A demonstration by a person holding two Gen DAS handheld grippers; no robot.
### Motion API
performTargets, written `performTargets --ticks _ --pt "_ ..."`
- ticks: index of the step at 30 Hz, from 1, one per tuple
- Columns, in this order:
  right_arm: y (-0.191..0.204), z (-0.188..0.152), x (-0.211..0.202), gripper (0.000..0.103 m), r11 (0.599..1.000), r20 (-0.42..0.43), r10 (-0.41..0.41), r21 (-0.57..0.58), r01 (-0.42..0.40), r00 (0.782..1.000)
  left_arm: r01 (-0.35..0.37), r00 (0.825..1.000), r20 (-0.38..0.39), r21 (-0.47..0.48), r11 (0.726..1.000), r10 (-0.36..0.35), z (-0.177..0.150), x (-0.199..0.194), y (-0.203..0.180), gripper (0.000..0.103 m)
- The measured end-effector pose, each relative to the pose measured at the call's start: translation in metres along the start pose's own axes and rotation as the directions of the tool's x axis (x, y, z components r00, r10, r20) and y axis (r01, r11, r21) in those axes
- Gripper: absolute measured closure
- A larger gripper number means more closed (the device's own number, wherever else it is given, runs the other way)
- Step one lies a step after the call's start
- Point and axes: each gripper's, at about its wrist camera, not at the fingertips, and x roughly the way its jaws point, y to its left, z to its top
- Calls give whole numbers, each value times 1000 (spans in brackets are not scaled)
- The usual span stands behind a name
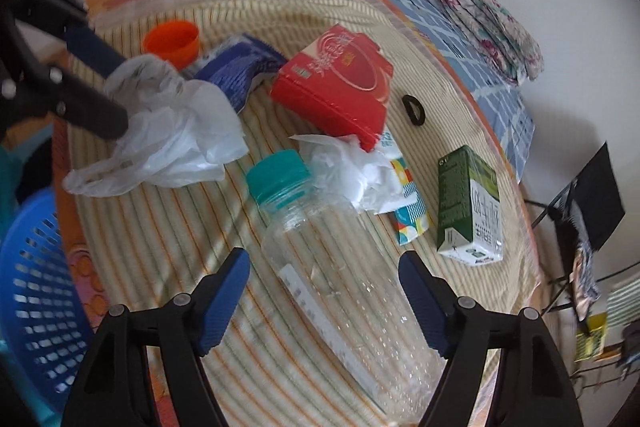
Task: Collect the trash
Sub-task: 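Grasp the white plastic bag with the left gripper while the right gripper grasps the clear teal-capped bottle, then carry the bag and bottle over the blue basket and open both grippers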
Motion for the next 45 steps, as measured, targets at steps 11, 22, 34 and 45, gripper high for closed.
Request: performTargets --ticks 11,22,34,45 --pt "-7 -6 -8 34 999 7 -42 18 42 999 -15 1000 8 -8 1000 15 0 1 5 84" --pt "-63 -26 -46 37 955 110 -5 295 -28 994 -8 998 68 17 1000 6 -2 -20 -7 86" --pt "-118 -61 -102 41 757 297 46 613 -228 954 47 989 133 72 996 -57 -17 -57 -23 86" --pt "-89 -77 -154 42 732 396 60 607 -310 916 93 989 106 118 989 -106 -62 -78 -27 86"
